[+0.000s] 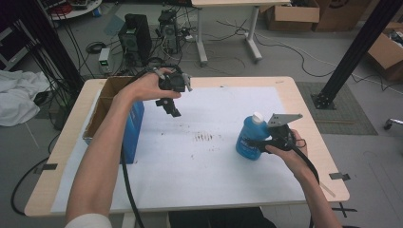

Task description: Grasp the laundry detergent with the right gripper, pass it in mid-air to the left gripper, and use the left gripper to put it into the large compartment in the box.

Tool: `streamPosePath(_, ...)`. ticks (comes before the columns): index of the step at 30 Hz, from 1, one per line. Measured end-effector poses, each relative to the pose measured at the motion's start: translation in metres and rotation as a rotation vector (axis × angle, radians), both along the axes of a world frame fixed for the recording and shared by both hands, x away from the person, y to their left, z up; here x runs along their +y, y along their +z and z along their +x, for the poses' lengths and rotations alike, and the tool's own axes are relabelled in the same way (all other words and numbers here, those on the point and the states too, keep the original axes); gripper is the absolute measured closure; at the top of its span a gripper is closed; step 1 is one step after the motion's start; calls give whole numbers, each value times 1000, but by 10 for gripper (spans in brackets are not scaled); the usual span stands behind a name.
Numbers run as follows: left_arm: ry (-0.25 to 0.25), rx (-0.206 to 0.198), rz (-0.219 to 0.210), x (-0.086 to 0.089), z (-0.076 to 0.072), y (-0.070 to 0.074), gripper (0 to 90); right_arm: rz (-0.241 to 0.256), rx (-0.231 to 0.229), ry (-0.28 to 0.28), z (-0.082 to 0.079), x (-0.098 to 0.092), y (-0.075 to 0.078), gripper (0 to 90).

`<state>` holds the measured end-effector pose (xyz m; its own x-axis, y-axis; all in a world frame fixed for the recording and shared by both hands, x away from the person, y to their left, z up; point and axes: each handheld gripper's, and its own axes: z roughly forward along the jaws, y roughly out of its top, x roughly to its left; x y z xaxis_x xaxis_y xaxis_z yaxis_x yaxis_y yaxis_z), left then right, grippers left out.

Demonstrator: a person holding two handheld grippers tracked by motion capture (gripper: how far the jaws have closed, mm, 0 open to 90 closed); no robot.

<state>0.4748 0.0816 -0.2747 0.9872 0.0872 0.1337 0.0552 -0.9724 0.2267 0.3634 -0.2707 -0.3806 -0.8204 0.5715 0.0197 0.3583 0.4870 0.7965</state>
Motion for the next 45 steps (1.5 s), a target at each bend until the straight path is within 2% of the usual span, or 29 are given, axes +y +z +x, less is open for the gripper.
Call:
streamPosePath(11, -2, 7, -6, -3, -5, 9, 171, -35, -4, 27, 4, 7, 6, 453)
streamPosePath(15, -5, 16, -18, -6, -8, 15, 171, -12, -1, 57, 5, 10, 13, 453)
streamPosePath(20, -21, 50, -85, -11, -16, 25, 171, -17, -9, 131, 6, 19, 30, 453)
streamPosePath(21, -21, 50, -85, -11, -16, 25, 171, -21, -12, 148, 7, 21, 33, 453)
streamPosePath(27, -40, 71, -165, -23, -33, 45, 170, -32, -7, 246, 14, 38, 49, 453)
streamPosePath(31, -87, 95, -196, -32, -44, 57, 169, -40, 1, 300, 18, 51, 54, 453)
streamPosePath(35, -100, 109, -204, -40, -52, 63, 167, -43, 8, 355, 19, 65, 57, 452)
streamPosePath(40, -130, 116, -172, -51, -60, 64, 167, -37, 1, 398, 20, 78, 63, 452)
streamPosePath(45, -149, 120, -164, -60, -67, 63, 166, -37, 1, 426, 22, 88, 65, 452)
